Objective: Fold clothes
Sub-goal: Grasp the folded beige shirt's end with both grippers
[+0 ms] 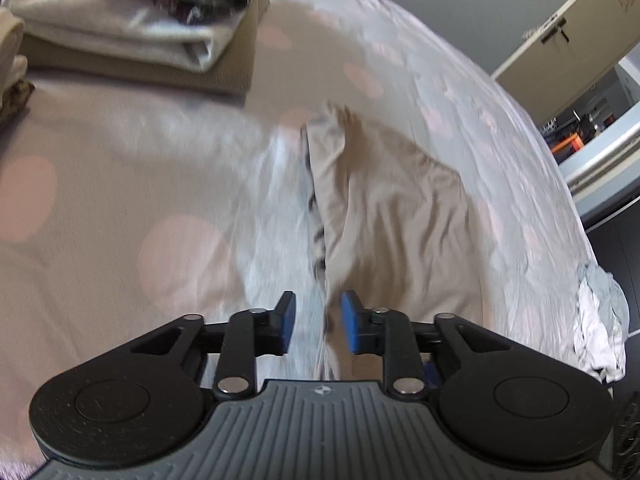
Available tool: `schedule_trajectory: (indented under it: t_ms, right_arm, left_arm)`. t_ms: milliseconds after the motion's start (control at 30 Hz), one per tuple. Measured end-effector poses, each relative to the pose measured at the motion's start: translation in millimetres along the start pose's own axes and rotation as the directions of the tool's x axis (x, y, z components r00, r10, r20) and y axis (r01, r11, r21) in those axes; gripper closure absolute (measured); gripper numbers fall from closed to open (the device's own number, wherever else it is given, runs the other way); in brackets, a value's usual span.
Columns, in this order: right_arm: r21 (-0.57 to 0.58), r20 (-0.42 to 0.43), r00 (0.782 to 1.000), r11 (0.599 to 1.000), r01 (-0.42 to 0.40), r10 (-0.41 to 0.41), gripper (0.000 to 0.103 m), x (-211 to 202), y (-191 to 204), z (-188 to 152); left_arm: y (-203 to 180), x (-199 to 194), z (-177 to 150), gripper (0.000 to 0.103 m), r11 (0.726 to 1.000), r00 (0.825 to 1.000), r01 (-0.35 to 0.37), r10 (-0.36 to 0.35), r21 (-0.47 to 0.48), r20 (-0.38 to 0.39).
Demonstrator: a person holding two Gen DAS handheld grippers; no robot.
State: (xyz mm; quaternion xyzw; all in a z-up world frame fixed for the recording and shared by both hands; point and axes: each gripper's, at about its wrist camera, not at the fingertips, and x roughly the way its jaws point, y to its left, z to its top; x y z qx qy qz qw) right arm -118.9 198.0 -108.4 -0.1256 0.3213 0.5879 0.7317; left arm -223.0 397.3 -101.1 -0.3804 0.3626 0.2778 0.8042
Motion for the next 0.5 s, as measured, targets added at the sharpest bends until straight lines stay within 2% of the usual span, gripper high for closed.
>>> schedule_trajectory:
  t_ms: [33,67,100,133,200,300,400,500]
  right_arm:
    - [0.022,0.019,1.000,0.999,0.023,-0.024,0.077,-4,-6,4]
    - [0.046,0.035,0.998,0.998,0.047,-0.048,0.073,-6,-14,9]
    - [0.071,0.049,0.996,0.995,0.069,-0.073,0.070,-8,-21,14]
    - [0.089,0.059,0.994,0.992,0.087,-0.092,0.066,-8,-28,19]
    - [0.099,0.064,0.992,0.990,0.103,-0.110,0.066,-1,-42,29]
    - [0.115,0.070,0.988,0.985,0.127,-0.136,0.066,9,-62,45]
    - [0.131,0.076,0.984,0.980,0.152,-0.162,0.066,19,-82,60]
    - [0.176,0.073,0.984,0.973,0.150,-0.165,0.051,33,-106,73]
  left_arm:
    - [-2,1,4,0.065,1.000,1.000,-0.005,0.004,0.009,0.018]
    - [-5,2,9,0.054,1.000,0.999,-0.011,0.010,0.022,0.033]
    - [-9,3,14,0.052,0.999,0.999,-0.019,0.017,0.039,0.045]
    - [-12,6,20,0.052,0.998,0.998,-0.027,0.024,0.055,0.056]
    - [-19,13,34,0.052,0.996,0.996,-0.043,0.037,0.081,0.080]
    - [-19,29,56,0.052,0.996,0.992,-0.061,0.053,0.067,0.117]
    - [-13,51,73,0.052,0.997,0.993,-0.061,0.056,0.048,0.108]
    - [-5,73,81,0.052,0.999,0.995,-0.032,0.029,0.026,0.093]
